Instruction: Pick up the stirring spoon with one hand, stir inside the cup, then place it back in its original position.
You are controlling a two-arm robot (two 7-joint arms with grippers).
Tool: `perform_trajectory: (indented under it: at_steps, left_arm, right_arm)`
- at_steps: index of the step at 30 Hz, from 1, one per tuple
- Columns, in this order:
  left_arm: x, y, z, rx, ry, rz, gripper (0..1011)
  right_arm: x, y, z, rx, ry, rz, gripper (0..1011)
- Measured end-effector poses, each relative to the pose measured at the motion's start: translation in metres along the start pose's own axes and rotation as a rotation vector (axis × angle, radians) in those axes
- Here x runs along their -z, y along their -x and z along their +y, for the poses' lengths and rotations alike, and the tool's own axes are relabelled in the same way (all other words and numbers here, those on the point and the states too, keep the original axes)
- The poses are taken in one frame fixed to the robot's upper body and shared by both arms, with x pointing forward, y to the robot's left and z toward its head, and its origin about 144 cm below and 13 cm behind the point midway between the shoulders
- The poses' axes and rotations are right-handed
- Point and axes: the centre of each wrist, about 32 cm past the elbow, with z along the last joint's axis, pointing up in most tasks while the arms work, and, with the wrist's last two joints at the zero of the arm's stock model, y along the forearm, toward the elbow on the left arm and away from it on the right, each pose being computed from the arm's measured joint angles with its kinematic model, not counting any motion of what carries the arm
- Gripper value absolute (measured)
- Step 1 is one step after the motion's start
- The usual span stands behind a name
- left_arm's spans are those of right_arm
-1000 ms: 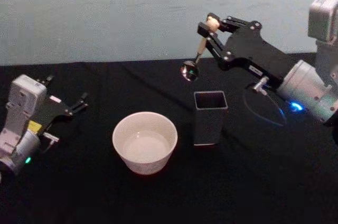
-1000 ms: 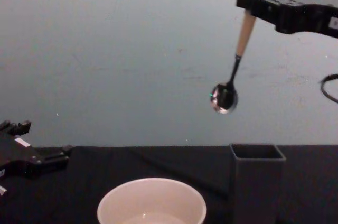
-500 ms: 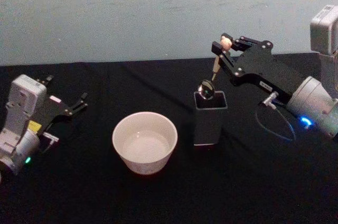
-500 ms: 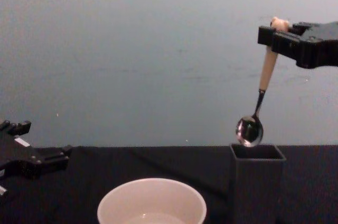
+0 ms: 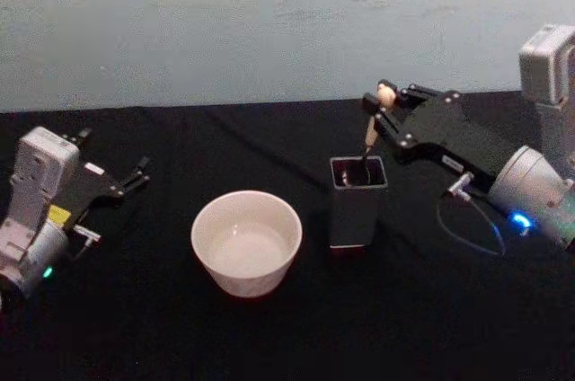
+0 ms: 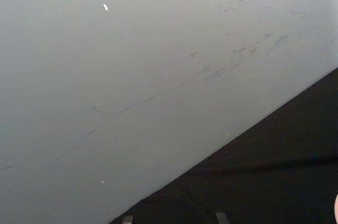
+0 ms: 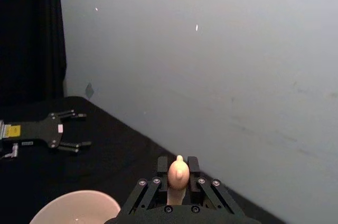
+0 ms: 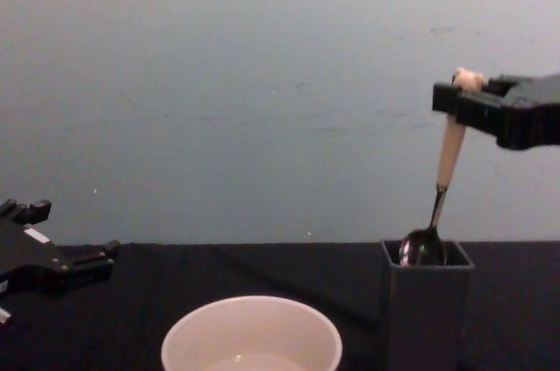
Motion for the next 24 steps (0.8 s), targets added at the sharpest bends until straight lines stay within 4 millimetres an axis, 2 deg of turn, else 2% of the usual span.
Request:
perform_trajectory:
  at_steps: [24]
  left_arm:
    - [0.0,0.0,0.0,0.0,0.0,0.0,1001]
  right_arm:
    - [0.035,0.016,0.013,0.055,0.097,0.14,214]
